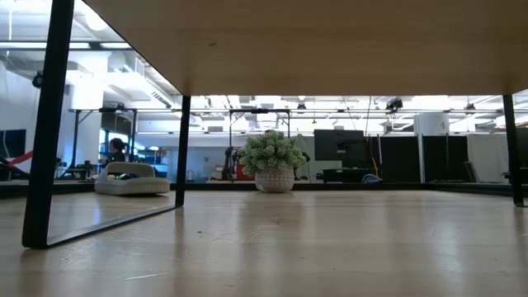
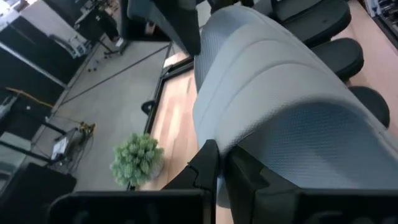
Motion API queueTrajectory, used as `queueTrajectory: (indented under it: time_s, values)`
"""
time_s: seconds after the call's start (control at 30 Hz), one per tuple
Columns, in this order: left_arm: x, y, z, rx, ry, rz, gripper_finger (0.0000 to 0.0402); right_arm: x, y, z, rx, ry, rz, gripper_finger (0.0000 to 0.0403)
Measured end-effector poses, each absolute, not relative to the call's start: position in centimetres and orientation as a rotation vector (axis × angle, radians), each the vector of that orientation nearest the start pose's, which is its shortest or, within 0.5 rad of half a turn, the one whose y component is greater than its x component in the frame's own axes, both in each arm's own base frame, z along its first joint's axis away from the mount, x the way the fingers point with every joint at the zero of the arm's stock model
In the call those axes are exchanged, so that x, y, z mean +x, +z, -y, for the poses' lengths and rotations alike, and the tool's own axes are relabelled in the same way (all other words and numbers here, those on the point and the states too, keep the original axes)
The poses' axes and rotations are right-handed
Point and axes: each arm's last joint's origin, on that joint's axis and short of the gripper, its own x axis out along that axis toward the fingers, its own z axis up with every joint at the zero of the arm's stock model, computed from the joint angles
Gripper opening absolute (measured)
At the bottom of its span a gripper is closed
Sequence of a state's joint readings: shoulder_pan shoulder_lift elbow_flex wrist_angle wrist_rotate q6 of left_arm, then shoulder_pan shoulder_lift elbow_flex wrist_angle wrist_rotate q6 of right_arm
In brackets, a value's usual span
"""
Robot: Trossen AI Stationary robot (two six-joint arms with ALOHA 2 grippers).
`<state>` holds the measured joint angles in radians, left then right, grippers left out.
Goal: Pick and place slides into the shelf
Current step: Put the white slipper under the shelf
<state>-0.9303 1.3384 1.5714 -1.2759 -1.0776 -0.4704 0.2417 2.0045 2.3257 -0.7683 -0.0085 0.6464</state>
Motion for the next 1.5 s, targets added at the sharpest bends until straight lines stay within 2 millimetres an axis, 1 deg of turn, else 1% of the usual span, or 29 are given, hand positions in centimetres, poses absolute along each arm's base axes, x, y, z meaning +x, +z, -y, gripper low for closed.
queueTrajectory:
  time_s: [0.4, 0.73, 0.87, 0.97, 1.03, 1.23, 1.3, 1.5]
  values:
    - [17.3, 41.2, 16.0, 0.472, 0.252, -0.485, 0.0000, 42.0, 42.8, -10.9, 0.640, 0.219, -0.599, 0.0203]
    - [18.2, 41.6, 15.7, 0.471, 0.264, -0.460, 0.0000, 42.1, 42.2, -11.0, 0.620, 0.219, -0.629, 0.0203]
    - [18.1, 41.5, 15.8, 0.445, 0.210, -0.484, 0.0000, 41.4, 42.2, -10.7, 0.508, 0.181, -0.664, 0.0203]
    - [18.0, 41.6, 15.7, 0.386, 0.188, -0.491, 0.0000, 40.6, 42.7, -10.5, 0.359, 0.144, -0.654, 0.0203]
    - [17.8, 42.0, 15.6, 0.345, 0.157, -0.483, 0.0000, 40.2, 42.9, -10.5, 0.260, 0.124, -0.647, 0.0203]
    - [16.5, 43.5, 15.1, 0.208, 0.018, -0.445, 0.0000, 40.0, 43.0, -11.0, -0.011, 0.084, -0.613, 0.0203]
    - [16.1, 43.8, 14.8, 0.164, -0.019, -0.451, 0.0000, 39.7, 43.3, -10.9, -0.055, 0.092, -0.600, 0.0203]
    - [15.4, 44.3, 14.1, 0.107, -0.043, -0.421, 0.0000, 39.6, 43.8, -10.7, -0.062, 0.093, -0.572, 0.0203]
